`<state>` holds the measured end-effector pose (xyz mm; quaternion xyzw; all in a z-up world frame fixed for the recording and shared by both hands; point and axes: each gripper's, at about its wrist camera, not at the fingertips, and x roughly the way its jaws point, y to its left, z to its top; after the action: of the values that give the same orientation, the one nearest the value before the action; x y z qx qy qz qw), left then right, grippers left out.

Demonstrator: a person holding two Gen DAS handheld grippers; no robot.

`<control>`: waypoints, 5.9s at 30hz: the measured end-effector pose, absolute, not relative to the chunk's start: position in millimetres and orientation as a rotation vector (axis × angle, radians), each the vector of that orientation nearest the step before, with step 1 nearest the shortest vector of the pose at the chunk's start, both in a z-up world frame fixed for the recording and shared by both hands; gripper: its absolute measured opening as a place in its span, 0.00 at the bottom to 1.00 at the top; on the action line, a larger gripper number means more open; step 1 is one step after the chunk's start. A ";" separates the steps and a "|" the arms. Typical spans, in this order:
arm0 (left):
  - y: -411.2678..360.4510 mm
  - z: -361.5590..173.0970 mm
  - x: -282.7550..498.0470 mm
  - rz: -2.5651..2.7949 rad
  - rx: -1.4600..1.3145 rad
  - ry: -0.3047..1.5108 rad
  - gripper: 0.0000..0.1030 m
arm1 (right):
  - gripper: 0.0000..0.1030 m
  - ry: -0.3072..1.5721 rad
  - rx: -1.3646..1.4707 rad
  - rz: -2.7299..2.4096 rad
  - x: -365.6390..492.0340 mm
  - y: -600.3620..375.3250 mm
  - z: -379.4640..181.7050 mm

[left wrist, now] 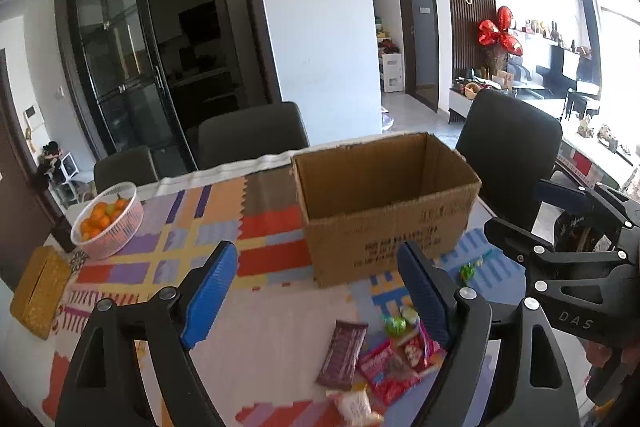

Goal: Organize snacks
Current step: 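Open both tools to drop the candy and biscuit bag into the box, then grasp the white DENMAS bag with the left tool while the right tool grasps the red hawthorn bag, then lift both bags and carry them over the cardboard box, then open both tools to release the bags into the box and withdraw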

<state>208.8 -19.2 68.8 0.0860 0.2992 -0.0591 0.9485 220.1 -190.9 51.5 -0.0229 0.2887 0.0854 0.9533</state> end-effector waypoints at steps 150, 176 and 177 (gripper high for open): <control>-44.4 66.4 373.0 -0.176 0.099 0.708 0.60 | 0.63 0.736 -0.011 0.145 362.4 -201.5 47.2; -46.1 49.9 247.1 -0.229 0.124 0.693 0.65 | 0.63 0.727 -0.016 0.201 250.5 -208.0 35.5; -45.7 47.6 244.1 -0.230 0.123 0.697 0.65 | 0.63 0.726 -0.011 0.203 247.1 -208.3 33.7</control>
<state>244.1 -45.7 47.6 0.0600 0.3403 -0.1126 0.9316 247.1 -208.3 33.7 -0.0055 0.3547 0.0989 0.9297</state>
